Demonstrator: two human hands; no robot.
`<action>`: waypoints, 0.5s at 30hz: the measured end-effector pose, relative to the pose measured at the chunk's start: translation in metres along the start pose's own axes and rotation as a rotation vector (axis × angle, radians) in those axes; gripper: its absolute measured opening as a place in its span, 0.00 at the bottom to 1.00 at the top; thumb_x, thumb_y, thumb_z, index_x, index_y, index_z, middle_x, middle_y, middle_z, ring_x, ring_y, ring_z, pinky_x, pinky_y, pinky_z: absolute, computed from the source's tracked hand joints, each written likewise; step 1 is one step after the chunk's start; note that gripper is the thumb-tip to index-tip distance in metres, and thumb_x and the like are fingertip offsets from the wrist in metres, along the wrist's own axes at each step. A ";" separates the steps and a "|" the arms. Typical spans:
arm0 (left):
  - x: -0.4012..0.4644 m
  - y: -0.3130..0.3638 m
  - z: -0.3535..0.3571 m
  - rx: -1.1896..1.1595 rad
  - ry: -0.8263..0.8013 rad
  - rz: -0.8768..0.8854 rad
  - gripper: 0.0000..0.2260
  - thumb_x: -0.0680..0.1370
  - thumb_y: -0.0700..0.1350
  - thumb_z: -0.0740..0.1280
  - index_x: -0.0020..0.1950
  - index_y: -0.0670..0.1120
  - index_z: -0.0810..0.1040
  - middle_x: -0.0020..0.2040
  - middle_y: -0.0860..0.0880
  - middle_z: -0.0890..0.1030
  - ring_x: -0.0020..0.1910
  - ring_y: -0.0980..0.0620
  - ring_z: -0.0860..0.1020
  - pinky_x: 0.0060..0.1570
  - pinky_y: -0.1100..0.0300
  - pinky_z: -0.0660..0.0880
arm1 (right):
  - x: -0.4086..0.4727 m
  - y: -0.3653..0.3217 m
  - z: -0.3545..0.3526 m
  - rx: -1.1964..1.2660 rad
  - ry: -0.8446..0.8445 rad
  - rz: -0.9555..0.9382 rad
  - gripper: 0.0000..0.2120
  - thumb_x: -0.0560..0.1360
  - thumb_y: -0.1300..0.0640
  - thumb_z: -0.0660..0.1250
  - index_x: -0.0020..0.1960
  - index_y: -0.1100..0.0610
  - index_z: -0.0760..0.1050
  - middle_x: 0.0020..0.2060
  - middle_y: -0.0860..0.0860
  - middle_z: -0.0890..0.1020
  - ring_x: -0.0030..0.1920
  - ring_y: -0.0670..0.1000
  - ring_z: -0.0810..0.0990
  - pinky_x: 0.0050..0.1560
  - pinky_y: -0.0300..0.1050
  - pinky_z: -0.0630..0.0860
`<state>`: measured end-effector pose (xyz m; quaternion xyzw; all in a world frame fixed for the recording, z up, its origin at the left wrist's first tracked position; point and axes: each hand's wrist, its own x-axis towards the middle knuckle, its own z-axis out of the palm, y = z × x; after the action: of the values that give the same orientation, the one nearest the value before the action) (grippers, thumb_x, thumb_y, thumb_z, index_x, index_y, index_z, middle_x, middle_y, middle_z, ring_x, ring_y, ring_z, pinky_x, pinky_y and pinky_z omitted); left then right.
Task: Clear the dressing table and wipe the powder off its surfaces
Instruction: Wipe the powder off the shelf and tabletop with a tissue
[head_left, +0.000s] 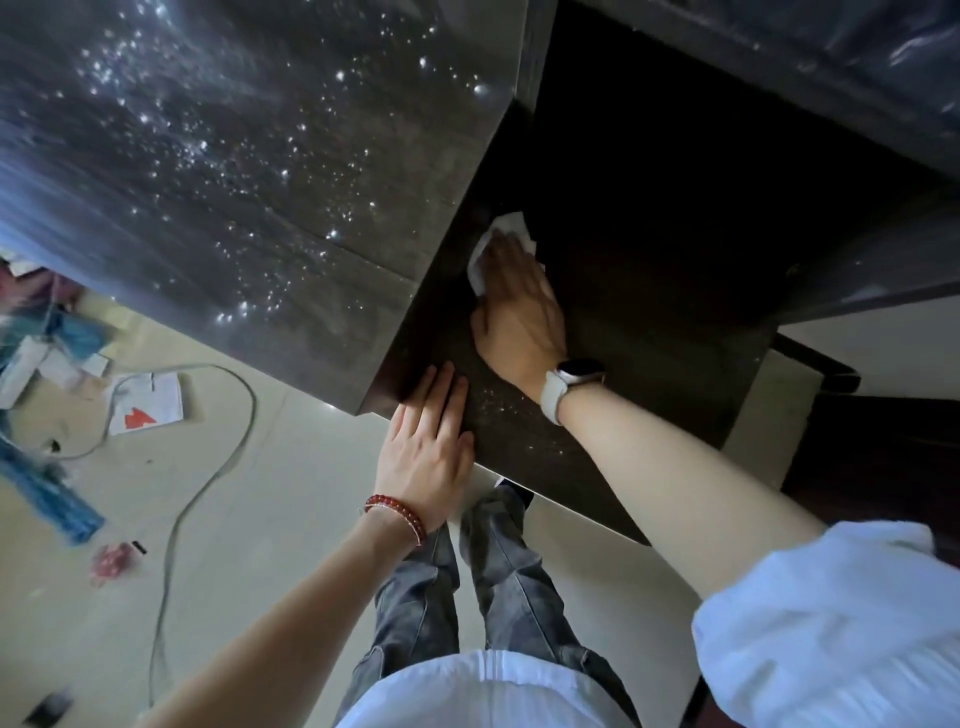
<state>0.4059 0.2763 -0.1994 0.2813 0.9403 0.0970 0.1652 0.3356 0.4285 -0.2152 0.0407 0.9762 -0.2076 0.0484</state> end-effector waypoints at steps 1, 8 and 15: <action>0.000 -0.001 0.000 -0.002 -0.001 -0.001 0.23 0.75 0.47 0.55 0.66 0.35 0.68 0.66 0.35 0.71 0.67 0.36 0.67 0.64 0.40 0.58 | 0.004 0.005 -0.002 -0.010 -0.001 -0.008 0.27 0.75 0.58 0.56 0.72 0.63 0.55 0.74 0.60 0.57 0.75 0.56 0.52 0.75 0.49 0.48; 0.000 -0.003 0.000 0.005 -0.012 0.000 0.23 0.75 0.47 0.54 0.67 0.37 0.67 0.67 0.36 0.70 0.68 0.37 0.66 0.66 0.42 0.57 | 0.026 0.014 -0.014 0.105 0.015 0.064 0.25 0.73 0.62 0.62 0.69 0.64 0.62 0.72 0.61 0.62 0.73 0.58 0.58 0.72 0.47 0.53; -0.002 -0.004 0.000 0.100 -0.053 0.016 0.24 0.75 0.48 0.54 0.67 0.37 0.67 0.66 0.36 0.71 0.68 0.38 0.67 0.65 0.41 0.58 | -0.013 0.020 -0.017 0.061 -0.131 -0.173 0.28 0.72 0.62 0.61 0.71 0.59 0.59 0.73 0.57 0.61 0.74 0.55 0.57 0.73 0.45 0.51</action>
<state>0.4054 0.2719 -0.1995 0.2990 0.9371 0.0437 0.1748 0.3491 0.4525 -0.2063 -0.0558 0.9640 -0.2429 0.0928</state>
